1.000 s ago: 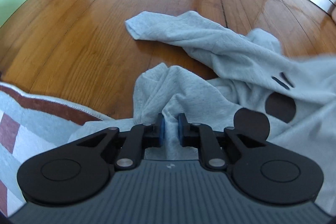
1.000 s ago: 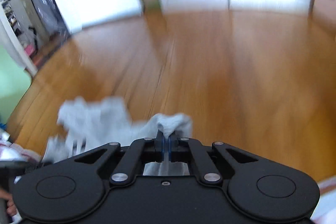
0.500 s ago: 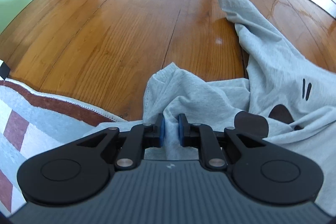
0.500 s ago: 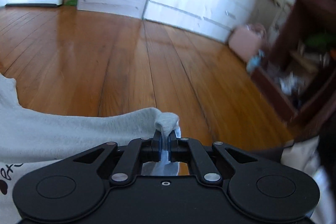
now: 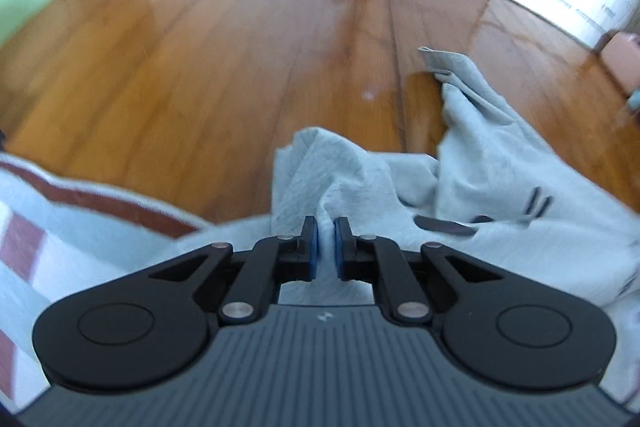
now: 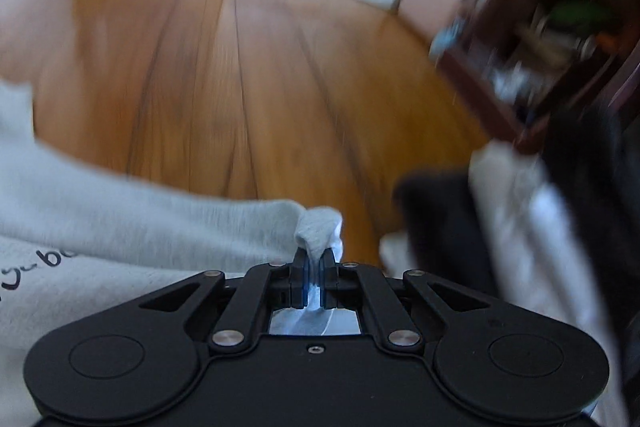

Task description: Fold clothes

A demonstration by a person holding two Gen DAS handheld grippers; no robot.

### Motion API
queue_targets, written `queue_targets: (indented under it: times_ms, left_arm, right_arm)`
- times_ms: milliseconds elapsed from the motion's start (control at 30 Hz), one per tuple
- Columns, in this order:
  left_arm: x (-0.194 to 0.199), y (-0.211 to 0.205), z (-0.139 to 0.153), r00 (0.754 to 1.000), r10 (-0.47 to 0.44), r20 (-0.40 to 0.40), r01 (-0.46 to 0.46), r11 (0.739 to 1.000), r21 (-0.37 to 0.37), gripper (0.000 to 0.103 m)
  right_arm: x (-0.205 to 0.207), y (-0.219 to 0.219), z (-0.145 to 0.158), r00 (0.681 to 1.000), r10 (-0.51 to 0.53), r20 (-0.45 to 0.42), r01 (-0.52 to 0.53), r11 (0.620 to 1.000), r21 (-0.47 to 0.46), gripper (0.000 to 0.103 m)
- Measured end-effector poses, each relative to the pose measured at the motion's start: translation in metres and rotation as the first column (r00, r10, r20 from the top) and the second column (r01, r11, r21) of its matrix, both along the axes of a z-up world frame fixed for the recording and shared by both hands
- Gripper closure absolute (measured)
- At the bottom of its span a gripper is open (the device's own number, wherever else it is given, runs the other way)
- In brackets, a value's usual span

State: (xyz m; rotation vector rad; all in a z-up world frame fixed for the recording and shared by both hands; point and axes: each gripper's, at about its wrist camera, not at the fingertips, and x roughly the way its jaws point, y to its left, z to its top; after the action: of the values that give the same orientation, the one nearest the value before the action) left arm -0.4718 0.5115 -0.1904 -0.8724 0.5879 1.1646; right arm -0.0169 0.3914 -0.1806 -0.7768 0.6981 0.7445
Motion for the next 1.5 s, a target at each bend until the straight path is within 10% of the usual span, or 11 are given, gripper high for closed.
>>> queue_targets:
  times_ms: [100,167,267,367,500,800,1000,1100,1200,1233,1500]
  left_arm:
    - [-0.013,0.0,-0.008,0.921,-0.093,0.378,0.131,0.988,-0.076,0.095]
    - [-0.008,-0.001,-0.008,0.882,-0.142,0.45,0.2,0.976,-0.086,0.094]
    - [0.012,-0.006,0.002,0.975,-0.15,0.161,0.16,0.986,-0.048,0.093]
    - [0.016,-0.01,0.01,0.994,-0.083,-0.065,0.086,0.995,0.041,0.082]
    - [-0.009,-0.007,0.019,0.989,0.043,0.139,-0.064,0.987,0.15,0.045]
    - [0.018,0.011,-0.052,0.903,0.009,0.43,-0.001,1.0,-0.02,0.041]
    - [0.057,0.013,-0.062,0.989,-0.064,0.135,0.056,0.996,0.065,0.042]
    - [0.058,0.016,-0.068,0.989,-0.057,0.136,0.053,0.998,0.036,0.041]
    - [0.058,0.018,-0.068,0.988,-0.056,0.144,0.053,0.998,0.024,0.041]
    - [0.058,0.019,-0.067,0.988,-0.057,0.141,0.054,0.998,0.024,0.042]
    - [0.059,0.024,-0.065,0.986,-0.05,0.157,0.047,0.999,0.023,0.041]
  right_arm:
    - [-0.002,-0.002,-0.011,1.0,-0.014,0.012,0.014,0.998,-0.061,0.091]
    - [-0.006,-0.004,-0.007,0.999,-0.028,0.045,0.03,0.999,-0.039,0.075]
    - [-0.013,0.005,0.012,0.995,-0.01,0.096,0.007,1.0,0.023,0.062]
    - [-0.028,0.016,0.033,0.997,0.065,0.048,-0.07,0.992,0.109,0.056]
    - [-0.053,0.042,0.042,0.935,0.269,-0.23,-0.212,0.947,0.242,0.05]
    - [-0.132,0.182,-0.002,0.607,0.434,-0.666,-0.372,0.895,0.245,0.039]
    - [-0.203,0.252,-0.022,0.611,0.576,-0.543,-0.552,0.801,0.229,0.012]
    - [-0.234,0.259,-0.037,0.615,0.638,-0.463,-0.648,0.744,0.164,0.014]
    - [-0.245,0.25,-0.048,0.646,0.665,-0.374,-0.692,0.718,0.081,0.091]
    - [-0.237,0.245,-0.046,0.652,0.654,-0.383,-0.677,0.73,0.094,0.098]
    - [-0.172,0.209,0.016,0.749,0.618,-0.237,-0.641,0.767,-0.024,0.103]
